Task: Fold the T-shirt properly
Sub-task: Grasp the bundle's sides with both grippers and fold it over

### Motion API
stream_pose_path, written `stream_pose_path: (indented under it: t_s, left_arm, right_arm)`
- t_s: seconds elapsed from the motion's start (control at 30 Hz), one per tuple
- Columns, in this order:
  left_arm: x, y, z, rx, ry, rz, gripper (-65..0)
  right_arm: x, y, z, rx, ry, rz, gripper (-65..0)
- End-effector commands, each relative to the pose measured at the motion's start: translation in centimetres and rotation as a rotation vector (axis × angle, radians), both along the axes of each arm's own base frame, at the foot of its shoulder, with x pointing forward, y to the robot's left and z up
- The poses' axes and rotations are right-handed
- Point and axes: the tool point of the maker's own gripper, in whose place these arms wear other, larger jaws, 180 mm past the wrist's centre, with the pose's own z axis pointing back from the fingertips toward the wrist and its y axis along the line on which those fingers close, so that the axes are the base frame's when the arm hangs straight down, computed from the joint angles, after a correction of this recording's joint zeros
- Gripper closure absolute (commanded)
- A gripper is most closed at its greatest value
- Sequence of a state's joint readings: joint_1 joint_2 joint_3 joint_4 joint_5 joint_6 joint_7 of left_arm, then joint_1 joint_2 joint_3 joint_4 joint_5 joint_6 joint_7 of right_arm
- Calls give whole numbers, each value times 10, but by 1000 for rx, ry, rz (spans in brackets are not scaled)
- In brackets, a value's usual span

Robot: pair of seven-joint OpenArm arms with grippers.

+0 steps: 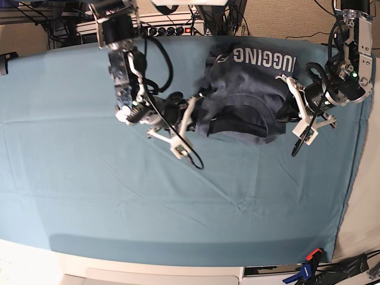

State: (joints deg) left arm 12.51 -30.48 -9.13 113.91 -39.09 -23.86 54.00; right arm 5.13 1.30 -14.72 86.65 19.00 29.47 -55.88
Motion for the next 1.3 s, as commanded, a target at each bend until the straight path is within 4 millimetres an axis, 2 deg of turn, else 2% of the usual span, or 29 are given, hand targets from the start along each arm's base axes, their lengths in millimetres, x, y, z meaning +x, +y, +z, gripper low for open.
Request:
stream_pose_path:
  t_s: [0.0, 0.1, 0.2, 0.4, 0.53, 0.63, 0.73, 0.93, 1.0, 1.13, 1.27]
  left_arm:
    - [4, 1, 9, -1, -29, -5, 0]
    - [-7, 1, 0, 5, 12, -17, 0]
    - [-25, -5, -9, -35, 66, -27, 0]
    - [-50, -9, -22, -45, 128, -45, 0]
    - [-58, -14, -21, -52, 134, -55, 0]
    - [-62, -22, -23, -84, 142, -44, 0]
    - [-63, -34, -24, -129, 145, -29, 0]
    - [-63, -46, -24, -173, 140, -9, 0]
    - [-62, -45, -24, -170, 140, -8, 0]
    - [-63, -45, -24, -169, 140, -8, 0]
    - [-62, -44, -25, -162, 140, -7, 0]
  right_arm:
    - [13, 5, 11, 25, -31, -3, 0]
    - [14, 15, 16, 81, -4, 13, 0]
    - [6, 32, 40, 166, -22, 98, 0]
    - [-1, 49, 85, 212, -141, 133, 0]
    - [-15, 58, 101, 246, -180, 144, 0]
    - [-36, 69, 108, 288, -181, 177, 0]
    - [-67, 87, 105, 309, -149, 237, 0]
    - [-122, 113, 83, 306, -34, 342, 0]
    - [-128, 113, 75, 274, -25, 348, 0]
    - [-129, 106, 67, 227, -26, 349, 0]
    - [-131, 110, 79, 273, -38, 361, 0]
